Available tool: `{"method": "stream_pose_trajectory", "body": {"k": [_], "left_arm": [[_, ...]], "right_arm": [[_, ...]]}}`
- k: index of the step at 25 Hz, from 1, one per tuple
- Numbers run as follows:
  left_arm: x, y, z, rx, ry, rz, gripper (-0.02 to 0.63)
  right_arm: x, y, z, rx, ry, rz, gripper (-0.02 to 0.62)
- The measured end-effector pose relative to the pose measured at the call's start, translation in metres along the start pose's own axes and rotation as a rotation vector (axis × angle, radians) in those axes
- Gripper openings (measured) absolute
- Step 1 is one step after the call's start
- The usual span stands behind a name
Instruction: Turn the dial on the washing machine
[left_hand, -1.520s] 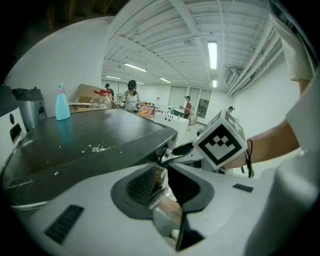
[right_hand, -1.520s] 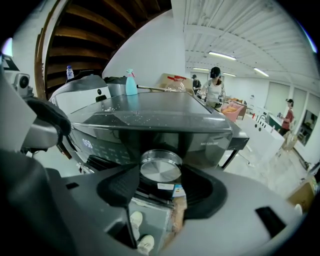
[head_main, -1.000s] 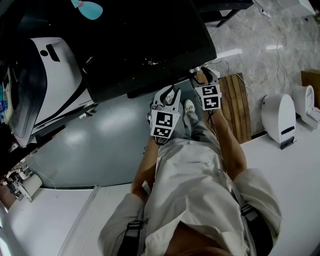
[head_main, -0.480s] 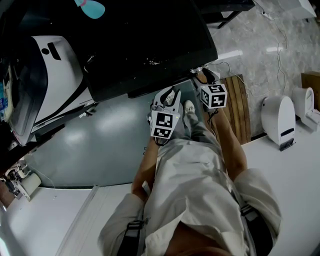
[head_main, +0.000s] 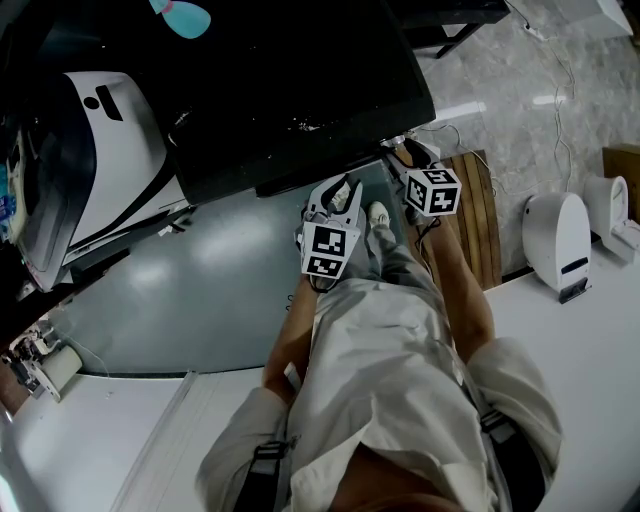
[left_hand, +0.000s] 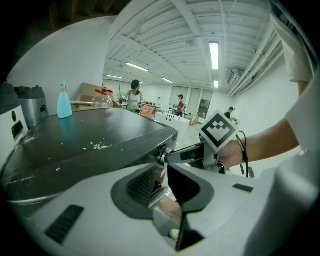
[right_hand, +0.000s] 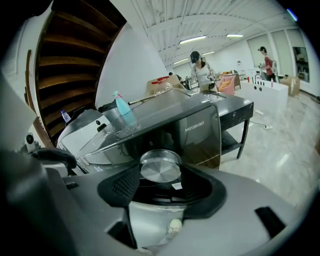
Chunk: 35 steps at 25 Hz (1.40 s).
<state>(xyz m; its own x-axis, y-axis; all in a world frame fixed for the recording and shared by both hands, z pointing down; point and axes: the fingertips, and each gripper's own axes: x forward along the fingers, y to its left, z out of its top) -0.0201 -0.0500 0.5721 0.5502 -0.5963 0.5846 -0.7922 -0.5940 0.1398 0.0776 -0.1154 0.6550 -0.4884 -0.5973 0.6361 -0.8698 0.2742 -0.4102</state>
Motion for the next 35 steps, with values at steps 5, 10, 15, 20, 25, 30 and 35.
{"method": "stream_pose_trajectory", "body": {"k": [5,10,15,20,25,30,35], "left_arm": [[0.0001,0.0001,-0.0006,-0.002,0.002,-0.001,0.088],[-0.0005,-0.0011,-0.0025,-0.003,0.006,-0.003,0.089],[-0.0011,0.0001,-0.0032,-0.003,0.008,-0.001,0.089],[-0.0015,-0.0002,-0.0032,-0.001,0.009,-0.002,0.089],[-0.0008,-0.0032,-0.0039,-0.001,0.011,-0.007,0.087],[-0.0012,-0.0047,-0.0041,-0.001,0.011,-0.01,0.087],[-0.0018,-0.0045,-0.0041,-0.002,0.012,-0.008,0.087]], "right_arm": [[0.0003,-0.0007,0.0005,0.047,-0.01,0.027,0.256],[0.0003,-0.0017,0.0009,0.107,-0.026,0.052,0.258],[0.0011,-0.0025,0.0013,0.147,-0.036,0.069,0.259],[0.0005,-0.0035,0.0011,0.213,-0.051,0.106,0.259],[0.0011,-0.0057,0.0008,0.277,-0.06,0.14,0.259],[0.002,-0.0048,0.0009,0.329,-0.062,0.176,0.259],[0.0016,-0.0059,0.0016,0.399,-0.072,0.203,0.261]]}}
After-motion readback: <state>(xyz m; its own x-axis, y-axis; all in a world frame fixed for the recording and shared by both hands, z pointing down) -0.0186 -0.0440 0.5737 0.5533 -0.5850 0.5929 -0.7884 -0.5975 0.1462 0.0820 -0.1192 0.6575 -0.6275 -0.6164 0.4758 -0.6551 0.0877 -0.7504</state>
